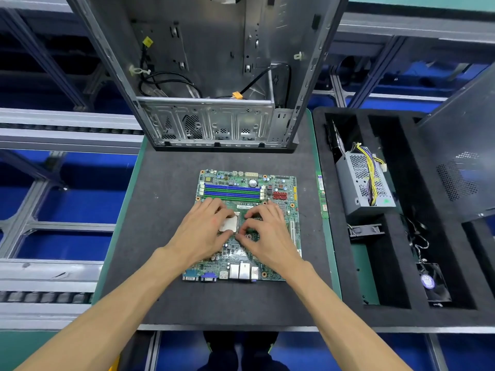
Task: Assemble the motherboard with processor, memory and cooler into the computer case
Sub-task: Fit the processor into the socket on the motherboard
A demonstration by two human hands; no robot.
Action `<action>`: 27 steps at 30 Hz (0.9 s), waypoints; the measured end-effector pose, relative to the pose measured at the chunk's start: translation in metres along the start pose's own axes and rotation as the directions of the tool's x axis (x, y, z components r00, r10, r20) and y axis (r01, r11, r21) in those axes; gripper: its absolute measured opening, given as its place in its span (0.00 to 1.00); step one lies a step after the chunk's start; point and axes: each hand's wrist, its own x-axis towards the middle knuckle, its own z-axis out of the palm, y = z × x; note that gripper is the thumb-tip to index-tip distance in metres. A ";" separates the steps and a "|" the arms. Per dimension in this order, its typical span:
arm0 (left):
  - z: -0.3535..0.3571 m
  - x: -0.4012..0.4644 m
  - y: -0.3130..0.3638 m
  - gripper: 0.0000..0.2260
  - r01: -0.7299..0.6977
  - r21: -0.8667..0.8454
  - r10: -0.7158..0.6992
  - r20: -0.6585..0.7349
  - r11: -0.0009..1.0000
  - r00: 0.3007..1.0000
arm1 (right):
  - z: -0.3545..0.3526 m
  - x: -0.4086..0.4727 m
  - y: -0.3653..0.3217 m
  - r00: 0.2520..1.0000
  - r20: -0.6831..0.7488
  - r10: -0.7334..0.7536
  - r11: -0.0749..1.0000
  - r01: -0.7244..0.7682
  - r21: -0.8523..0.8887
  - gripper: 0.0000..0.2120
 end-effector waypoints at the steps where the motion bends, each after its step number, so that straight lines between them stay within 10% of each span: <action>1: -0.002 0.002 0.000 0.18 0.001 0.000 -0.001 0.008 1.000 1.000 | -0.001 0.000 -0.001 1.000 -0.001 0.002 1.000 -0.002 -0.002 0.08; 9: -0.009 0.025 0.033 0.12 -0.013 -0.148 0.009 -0.029 0.989 1.000 | -0.023 -0.007 0.005 0.998 -0.059 0.009 0.999 -0.006 0.053 0.08; 14: 0.001 0.055 0.066 0.12 -0.026 -0.200 0.015 -0.053 0.979 0.998 | -0.053 -0.013 0.037 0.922 -0.269 0.279 0.960 -0.272 0.064 0.03; 19: 0.013 0.080 0.091 0.10 -0.051 -0.190 0.042 -0.048 0.980 0.998 | -0.078 -0.019 0.081 0.781 -0.190 0.595 0.800 -0.599 0.039 0.14; 27: 0.023 0.103 0.115 0.07 -0.103 -0.160 0.100 -0.029 0.982 0.995 | -0.082 -0.002 0.088 0.760 -0.190 0.622 0.761 -0.644 -0.085 0.19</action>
